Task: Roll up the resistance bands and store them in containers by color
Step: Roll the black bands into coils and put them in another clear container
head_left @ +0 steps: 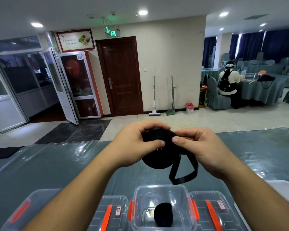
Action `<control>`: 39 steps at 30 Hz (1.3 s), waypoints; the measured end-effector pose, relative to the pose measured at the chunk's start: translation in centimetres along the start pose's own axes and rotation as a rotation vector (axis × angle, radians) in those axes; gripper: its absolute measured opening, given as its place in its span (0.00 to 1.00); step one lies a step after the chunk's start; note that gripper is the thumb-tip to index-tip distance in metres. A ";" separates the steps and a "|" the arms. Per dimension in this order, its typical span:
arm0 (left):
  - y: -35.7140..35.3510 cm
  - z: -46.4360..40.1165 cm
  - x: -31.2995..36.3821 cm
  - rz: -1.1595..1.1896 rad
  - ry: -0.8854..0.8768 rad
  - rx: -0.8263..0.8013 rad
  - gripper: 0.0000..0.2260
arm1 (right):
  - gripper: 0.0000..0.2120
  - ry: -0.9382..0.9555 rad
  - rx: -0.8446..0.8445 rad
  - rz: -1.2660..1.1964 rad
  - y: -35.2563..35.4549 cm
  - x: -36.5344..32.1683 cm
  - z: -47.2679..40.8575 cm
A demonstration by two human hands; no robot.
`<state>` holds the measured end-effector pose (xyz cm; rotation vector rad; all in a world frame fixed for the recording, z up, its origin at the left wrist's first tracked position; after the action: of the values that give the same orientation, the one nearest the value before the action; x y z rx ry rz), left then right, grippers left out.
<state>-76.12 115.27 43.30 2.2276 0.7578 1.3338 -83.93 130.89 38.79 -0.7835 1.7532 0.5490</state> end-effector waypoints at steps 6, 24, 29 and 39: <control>-0.8 0.3 -0.3 -0.007 0.029 -0.099 0.19 | 0.10 0.012 -0.026 0.138 0.0 0.1 0.0; 4.8 -0.1 -3.7 0.146 0.109 0.247 0.17 | 0.13 -0.172 0.046 0.220 3.3 6.9 1.7; 5.1 -0.1 -4.1 0.147 0.120 0.258 0.17 | 0.11 -0.157 0.059 0.167 3.7 7.8 1.7; 4.6 0.1 -4.7 0.166 0.153 0.228 0.16 | 0.05 -0.179 0.361 0.154 6.0 9.0 1.6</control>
<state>-76.76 108.77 42.94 2.4316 0.8304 1.5829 -89.09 133.90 29.60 -0.3382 1.6892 0.3754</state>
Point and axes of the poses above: each hand's wrist, its own z-axis away from the middle knuckle, its own y-axis out of the back of the hand, x = y × z, the point moved 7 cm from there along -z, towards the middle knuckle, and after that the axes turned 3 degrees about -x, right-handed, at the moved point
